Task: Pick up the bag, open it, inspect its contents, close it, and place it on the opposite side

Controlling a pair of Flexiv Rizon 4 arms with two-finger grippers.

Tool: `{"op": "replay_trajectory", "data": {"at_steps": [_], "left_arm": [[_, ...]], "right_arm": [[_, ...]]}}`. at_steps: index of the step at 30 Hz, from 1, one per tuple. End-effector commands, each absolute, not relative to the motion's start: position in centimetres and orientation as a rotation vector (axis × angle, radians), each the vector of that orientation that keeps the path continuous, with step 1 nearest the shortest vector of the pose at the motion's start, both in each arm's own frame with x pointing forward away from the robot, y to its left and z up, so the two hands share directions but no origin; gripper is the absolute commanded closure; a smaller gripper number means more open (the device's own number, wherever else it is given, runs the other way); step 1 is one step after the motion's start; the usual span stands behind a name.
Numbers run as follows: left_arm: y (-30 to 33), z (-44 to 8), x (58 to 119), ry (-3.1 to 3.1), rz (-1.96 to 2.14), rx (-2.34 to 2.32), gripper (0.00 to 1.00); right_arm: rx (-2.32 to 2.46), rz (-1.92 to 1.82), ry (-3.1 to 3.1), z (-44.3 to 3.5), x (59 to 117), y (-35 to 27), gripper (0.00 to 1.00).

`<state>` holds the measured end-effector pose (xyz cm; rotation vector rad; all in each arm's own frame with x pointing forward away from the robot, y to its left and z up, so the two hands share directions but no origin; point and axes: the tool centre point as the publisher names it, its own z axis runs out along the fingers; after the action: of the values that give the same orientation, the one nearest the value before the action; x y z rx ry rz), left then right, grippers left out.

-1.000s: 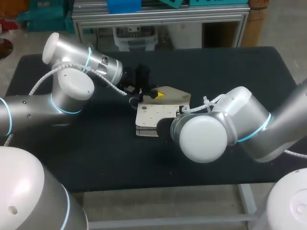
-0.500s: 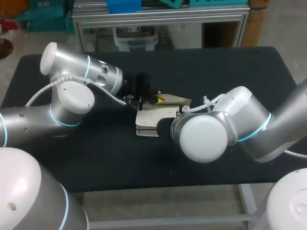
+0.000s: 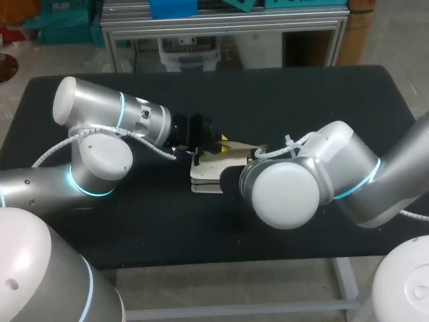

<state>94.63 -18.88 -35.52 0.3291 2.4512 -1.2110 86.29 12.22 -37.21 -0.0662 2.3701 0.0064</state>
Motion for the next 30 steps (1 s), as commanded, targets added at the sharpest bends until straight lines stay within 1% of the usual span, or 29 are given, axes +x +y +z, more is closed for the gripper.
{"op": "replay_trajectory", "data": {"at_steps": [1, 11, 18, 30], "left_arm": [[-18.6, -36.8, 93.8, 2.361, -1.238, 0.327, 1.0], [-18.1, -37.4, 93.7, 2.311, -1.302, 0.372, 1.0], [-18.1, -37.6, 93.8, 2.323, -1.305, 0.378, 1.0], [-17.9, -37.4, 93.9, 2.324, -1.31, 0.374, 1.0]], "right_arm": [[-0.057, 0.042, 1.734, -37.9, 86.2, 11.9, 1.0], [-0.082, 0.052, 1.651, -38.9, 86.4, 12.2, 1.0], [-0.141, 0.061, 1.532, -39.1, 86.1, 12.5, 1.0], [-0.126, 0.033, 1.524, -39.0, 86.4, 12.6, 1.0]]}}
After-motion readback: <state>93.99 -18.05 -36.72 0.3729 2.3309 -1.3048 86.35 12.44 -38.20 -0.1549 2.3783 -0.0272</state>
